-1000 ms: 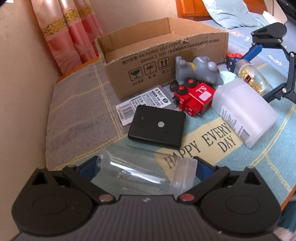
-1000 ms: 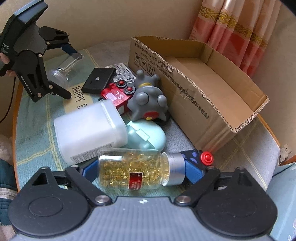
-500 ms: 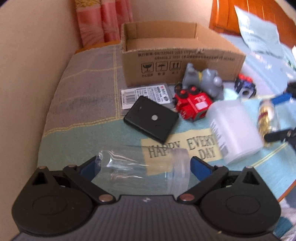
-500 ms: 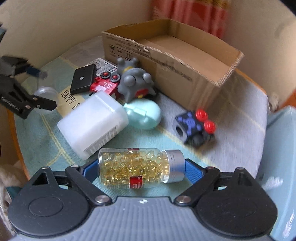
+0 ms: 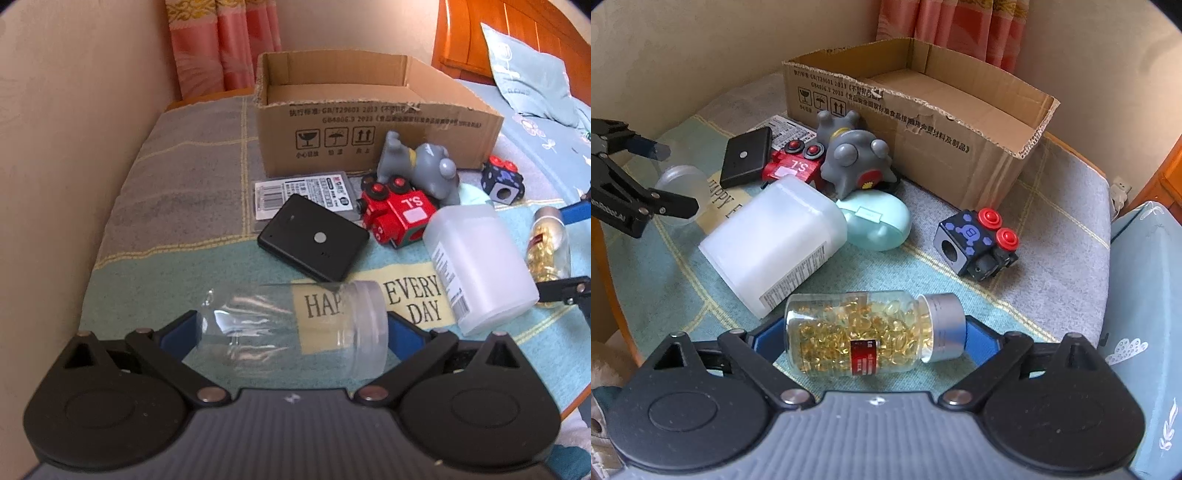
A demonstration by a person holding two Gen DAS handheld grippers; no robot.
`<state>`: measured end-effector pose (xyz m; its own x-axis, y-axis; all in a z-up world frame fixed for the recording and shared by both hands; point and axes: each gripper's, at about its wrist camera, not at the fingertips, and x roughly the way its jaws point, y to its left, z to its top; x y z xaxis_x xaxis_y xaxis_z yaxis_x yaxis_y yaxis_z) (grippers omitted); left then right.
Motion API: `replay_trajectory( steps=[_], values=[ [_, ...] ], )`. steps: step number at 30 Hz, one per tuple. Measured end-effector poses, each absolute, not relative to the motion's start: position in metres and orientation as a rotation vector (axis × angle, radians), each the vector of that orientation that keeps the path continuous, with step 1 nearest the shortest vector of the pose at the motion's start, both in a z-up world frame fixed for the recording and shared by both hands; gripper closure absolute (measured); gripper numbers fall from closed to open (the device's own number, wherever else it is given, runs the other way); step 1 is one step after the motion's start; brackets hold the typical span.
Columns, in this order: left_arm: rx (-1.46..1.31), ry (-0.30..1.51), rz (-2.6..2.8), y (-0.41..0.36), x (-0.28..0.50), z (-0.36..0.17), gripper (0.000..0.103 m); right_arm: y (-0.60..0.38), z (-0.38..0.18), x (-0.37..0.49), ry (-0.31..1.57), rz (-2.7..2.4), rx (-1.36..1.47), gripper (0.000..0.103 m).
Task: Organize rigid objects
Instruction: 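Close the left tool on the clear cup while the right tool closes on the capsule bottle, then carry the cup with the left tool into the cardboard box while the right tool drops the bottle there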
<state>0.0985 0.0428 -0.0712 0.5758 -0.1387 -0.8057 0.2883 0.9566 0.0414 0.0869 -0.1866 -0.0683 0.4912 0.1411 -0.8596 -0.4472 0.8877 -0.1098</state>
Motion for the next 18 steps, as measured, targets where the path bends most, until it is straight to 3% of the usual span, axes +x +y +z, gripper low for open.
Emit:
replay_trajectory(
  steps=[6, 10, 18],
  values=[
    [0.173, 0.922, -0.239, 0.047, 0.098, -0.072, 0.004, -0.190, -0.071, 0.088, 1.004, 0.362, -0.317, 0.005],
    [0.161, 0.944, -0.258, 0.047, 0.100, -0.071, 0.012, -0.190, -0.072, 0.086, 1.003, 0.359, -0.326, 0.007],
    [0.175, 0.968, -0.239, 0.045, 0.105, -0.058, 0.013, -0.189, -0.069, 0.090, 1.030, 0.342, -0.319, 0.007]
  ],
)
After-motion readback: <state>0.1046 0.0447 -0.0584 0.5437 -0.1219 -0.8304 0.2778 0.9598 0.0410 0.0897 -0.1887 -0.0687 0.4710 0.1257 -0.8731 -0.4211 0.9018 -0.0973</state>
